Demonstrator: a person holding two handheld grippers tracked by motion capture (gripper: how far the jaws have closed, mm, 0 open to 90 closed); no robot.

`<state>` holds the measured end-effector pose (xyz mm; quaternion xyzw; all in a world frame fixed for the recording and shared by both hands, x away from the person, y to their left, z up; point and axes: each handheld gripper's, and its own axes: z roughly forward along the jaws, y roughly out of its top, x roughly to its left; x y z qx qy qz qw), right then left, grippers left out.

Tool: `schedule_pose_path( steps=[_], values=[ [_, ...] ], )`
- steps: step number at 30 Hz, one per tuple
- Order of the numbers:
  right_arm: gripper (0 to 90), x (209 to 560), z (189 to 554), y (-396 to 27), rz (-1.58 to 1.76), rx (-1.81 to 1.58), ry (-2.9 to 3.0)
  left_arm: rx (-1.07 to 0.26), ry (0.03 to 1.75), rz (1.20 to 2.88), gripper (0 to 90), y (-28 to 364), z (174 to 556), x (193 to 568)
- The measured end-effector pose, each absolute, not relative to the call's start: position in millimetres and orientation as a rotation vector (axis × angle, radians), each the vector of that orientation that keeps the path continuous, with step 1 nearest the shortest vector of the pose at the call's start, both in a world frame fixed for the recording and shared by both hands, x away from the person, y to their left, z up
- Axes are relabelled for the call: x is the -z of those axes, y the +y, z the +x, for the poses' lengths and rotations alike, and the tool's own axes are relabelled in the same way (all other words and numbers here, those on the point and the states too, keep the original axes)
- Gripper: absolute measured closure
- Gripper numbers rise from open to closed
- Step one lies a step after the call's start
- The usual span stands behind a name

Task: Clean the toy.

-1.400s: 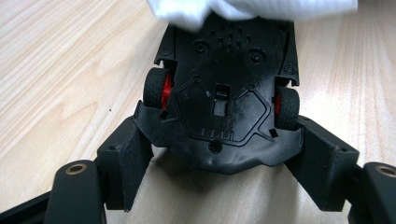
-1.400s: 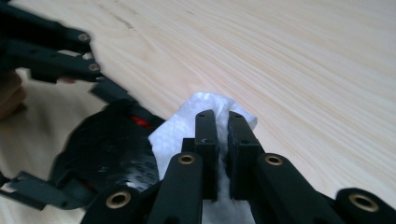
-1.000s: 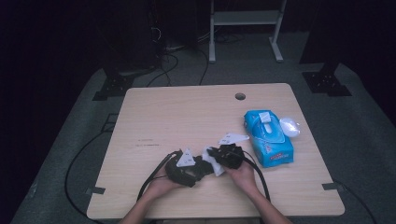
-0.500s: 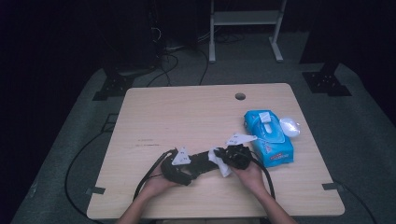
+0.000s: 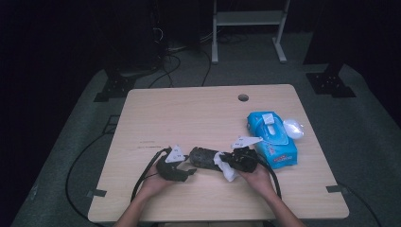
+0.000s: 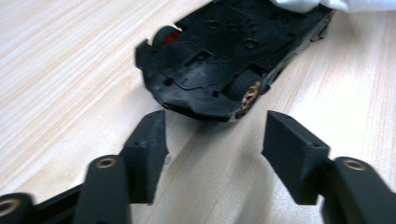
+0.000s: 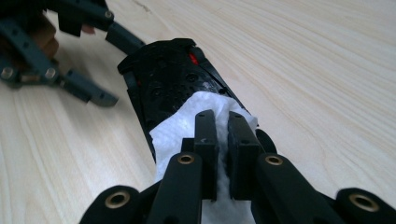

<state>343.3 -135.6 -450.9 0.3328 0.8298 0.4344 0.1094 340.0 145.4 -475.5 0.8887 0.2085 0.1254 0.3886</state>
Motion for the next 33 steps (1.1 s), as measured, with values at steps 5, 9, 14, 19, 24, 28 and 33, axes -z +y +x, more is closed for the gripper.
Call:
schedule_pose_path(
  steps=[5, 9, 14, 19, 24, 28, 33],
  values=[
    [83.3, 452.8, 349.0, -135.0, 0.962, -1.276, 2.419, -0.312, 0.537, 2.261, 25.8, 140.2, 339.9, 475.9],
    [83.3, 447.4, 350.4, -132.6, 0.964, -1.274, 2.418, -0.281, 0.580, 2.218, 23.7, 145.7, 341.5, 472.4],
    [83.2, 439.5, 344.2, -132.5, 0.957, -1.319, 2.465, -0.188, 0.618, 2.125, 22.1, 155.0, 346.1, 461.8],
    [83.2, 440.4, 343.0, -139.1, 0.999, -1.284, 2.486, -0.059, 0.709, 2.034, 24.2, 161.7, 357.3, 461.3],
    [83.2, 443.0, 344.2, -149.9, 1.049, -1.293, 2.487, 0.025, 0.754, 2.047, 25.5, 159.7, 366.1, 467.8],
    [83.3, 449.4, 344.6, -150.0, 1.047, -1.294, 2.491, 0.091, 0.772, 2.055, 27.2, 157.5, 372.1, 467.9],
    [83.3, 449.1, 344.6, -149.8, 1.026, -1.283, 2.499, 0.162, 0.795, 2.024, 31.6, 156.6, 380.3, 464.4]
  ],
)
